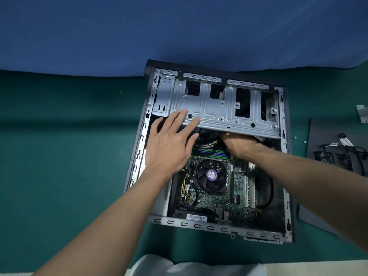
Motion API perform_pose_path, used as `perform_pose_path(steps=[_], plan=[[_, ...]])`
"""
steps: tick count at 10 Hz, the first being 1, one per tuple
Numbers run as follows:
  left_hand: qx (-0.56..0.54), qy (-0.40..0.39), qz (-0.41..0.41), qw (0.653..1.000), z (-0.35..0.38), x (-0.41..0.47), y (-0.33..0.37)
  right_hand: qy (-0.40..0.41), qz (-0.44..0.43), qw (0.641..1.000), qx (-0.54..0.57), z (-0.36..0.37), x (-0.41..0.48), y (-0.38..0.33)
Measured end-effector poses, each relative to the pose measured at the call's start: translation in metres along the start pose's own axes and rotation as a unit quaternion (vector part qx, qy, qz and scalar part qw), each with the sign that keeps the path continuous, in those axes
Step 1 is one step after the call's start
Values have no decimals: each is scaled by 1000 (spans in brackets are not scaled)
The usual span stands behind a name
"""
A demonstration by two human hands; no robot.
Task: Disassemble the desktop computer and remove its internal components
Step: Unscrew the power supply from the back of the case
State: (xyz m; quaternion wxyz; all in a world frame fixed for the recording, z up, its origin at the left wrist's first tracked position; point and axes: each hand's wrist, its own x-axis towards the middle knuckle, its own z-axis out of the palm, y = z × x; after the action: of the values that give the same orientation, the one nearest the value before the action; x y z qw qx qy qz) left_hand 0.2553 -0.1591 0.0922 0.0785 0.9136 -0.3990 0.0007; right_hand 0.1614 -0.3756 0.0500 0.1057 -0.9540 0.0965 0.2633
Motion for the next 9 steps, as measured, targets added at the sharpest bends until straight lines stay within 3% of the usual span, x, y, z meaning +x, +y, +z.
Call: perform_pose_path(steps=[1,2,4,6,8,9], plan=[[-9,-2,-11,1000,-1,-1,-1,-16,43,997,68,-12,3,5],[-4,-1,-8,1000,-1,-1,-1,30,53,998,3,-9,3,-9],[3,-6,-8,1000,-1,1,-1,-26,65,997,18,-15,9,0],[12,0,-5,1000,0,0,0,19,45,999,-6,-12,7,-4],[17,6,-3,1000,0,1,0,94,65,991,69,-11,8,-12],[16,6,-4,1000,0,1,0,68,72,990,99,-11,9,-8]])
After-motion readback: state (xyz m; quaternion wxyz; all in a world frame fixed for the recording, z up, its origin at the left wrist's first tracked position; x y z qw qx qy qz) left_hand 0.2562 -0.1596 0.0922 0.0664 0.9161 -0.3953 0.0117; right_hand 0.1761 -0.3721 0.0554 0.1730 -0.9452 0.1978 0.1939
